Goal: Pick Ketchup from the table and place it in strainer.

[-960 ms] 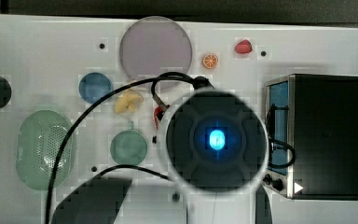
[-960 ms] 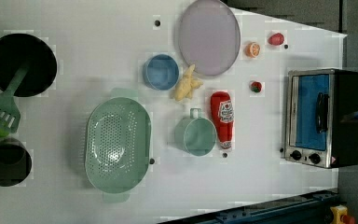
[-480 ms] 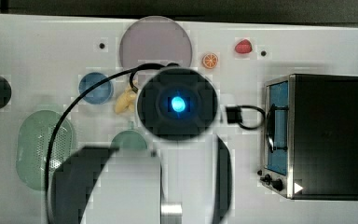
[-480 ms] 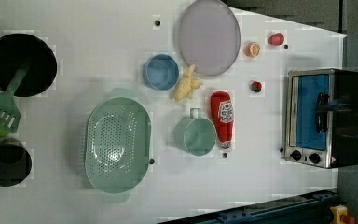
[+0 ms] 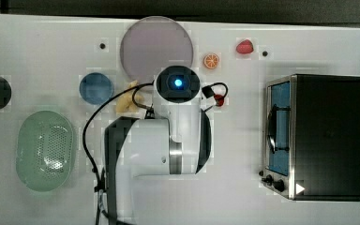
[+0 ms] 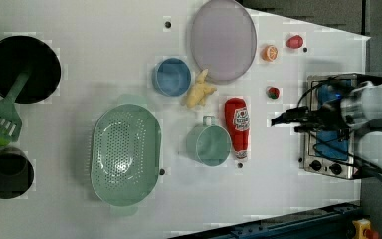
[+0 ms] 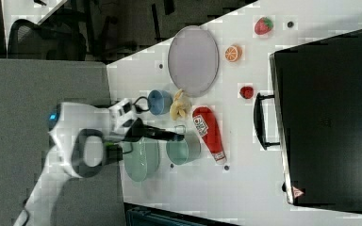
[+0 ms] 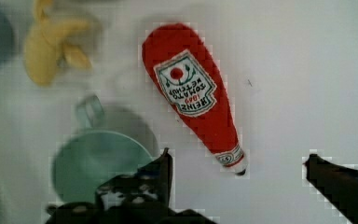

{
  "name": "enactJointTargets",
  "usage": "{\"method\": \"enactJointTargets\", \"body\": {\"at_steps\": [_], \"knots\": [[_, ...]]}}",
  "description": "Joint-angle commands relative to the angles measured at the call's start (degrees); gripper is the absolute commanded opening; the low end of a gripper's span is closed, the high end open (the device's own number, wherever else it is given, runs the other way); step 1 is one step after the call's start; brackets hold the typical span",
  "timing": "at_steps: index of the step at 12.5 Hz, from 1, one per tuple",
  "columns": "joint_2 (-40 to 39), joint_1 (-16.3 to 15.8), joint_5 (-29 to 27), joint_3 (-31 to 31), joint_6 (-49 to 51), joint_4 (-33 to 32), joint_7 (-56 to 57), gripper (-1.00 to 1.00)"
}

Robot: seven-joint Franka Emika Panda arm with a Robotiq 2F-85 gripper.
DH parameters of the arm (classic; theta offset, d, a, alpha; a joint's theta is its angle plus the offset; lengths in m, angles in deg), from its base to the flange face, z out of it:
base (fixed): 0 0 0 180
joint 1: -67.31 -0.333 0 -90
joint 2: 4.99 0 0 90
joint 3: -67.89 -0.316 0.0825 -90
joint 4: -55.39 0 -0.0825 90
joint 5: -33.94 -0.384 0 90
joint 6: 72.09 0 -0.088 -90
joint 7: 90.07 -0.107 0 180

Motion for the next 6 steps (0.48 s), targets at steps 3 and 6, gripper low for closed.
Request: {"method": "enactJointTargets", "body": {"at_steps": [3, 6], "knots": [[-1.91, -0.34, -0.25, -0.05, -14.14, -4.79, 23.38, 1.00], [-6.28, -0.47, -0.24, -0.05, -21.46, -7.39, 23.37, 1.00]]}}
